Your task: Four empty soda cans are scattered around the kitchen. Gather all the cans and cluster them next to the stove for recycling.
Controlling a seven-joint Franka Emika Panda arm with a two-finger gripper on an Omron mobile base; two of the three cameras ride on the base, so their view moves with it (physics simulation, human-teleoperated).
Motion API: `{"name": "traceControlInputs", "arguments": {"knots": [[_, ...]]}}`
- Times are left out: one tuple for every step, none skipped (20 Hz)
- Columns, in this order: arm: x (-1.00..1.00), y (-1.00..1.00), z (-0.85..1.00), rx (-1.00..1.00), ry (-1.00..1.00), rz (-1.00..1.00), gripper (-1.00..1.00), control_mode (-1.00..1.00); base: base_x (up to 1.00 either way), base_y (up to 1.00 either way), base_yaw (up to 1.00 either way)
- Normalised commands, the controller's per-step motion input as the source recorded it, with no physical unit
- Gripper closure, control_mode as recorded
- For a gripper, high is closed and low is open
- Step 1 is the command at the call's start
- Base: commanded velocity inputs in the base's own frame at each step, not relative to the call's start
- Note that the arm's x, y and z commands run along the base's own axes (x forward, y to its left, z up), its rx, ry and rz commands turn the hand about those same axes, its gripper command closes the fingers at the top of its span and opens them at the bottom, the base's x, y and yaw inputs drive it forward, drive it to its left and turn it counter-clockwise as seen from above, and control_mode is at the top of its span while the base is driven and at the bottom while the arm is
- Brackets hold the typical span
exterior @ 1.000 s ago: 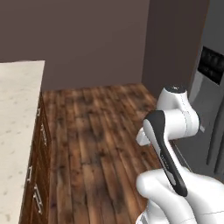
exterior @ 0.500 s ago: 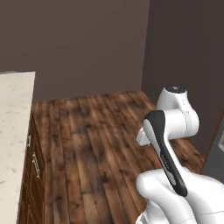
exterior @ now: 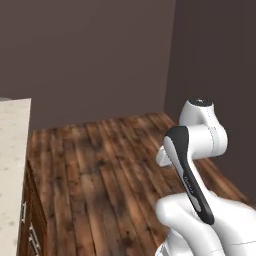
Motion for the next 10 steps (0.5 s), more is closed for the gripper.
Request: {"name": "traceControlInputs", "arguments": {"knots": [[0.0, 0.0, 0.0, 0.0, 0.0, 0.0, -1.0, 1.0, 1.0, 0.32, -0.1], [0.0, 0.0, 0.0, 0.0, 0.0, 0.0, -1.0, 1.0, 1.0, 0.29, -0.1], [0.0, 0.0, 0.0, 0.0, 0.0, 0.0, -1.0, 1.0, 1.0, 0.26, -0.09], [0.0, 0.0, 0.0, 0.0, 0.0, 0.0, -1.0, 1.0, 1.0, 0.26, -0.09], [0.0, 0.0, 0.0, 0.0, 0.0, 0.0, -1.0, 1.0, 1.0, 0.25, -0.09], [0.0, 0.0, 0.0, 0.0, 0.0, 0.0, -1.0, 1.0, 1.0, 0.19, -0.08], [0.0, 0.0, 0.0, 0.0, 0.0, 0.0, -1.0, 1.0, 1.0, 0.14, -0.06], [0.0, 0.0, 0.0, 0.0, 0.0, 0.0, -1.0, 1.0, 1.0, 0.1, -0.04], [0.0, 0.0, 0.0, 0.0, 0.0, 0.0, -1.0, 1.0, 1.0, 0.06, 0.0], [0.0, 0.0, 0.0, 0.0, 0.0, 0.0, -1.0, 1.0, 1.0, 0.05, 0.0]]}}
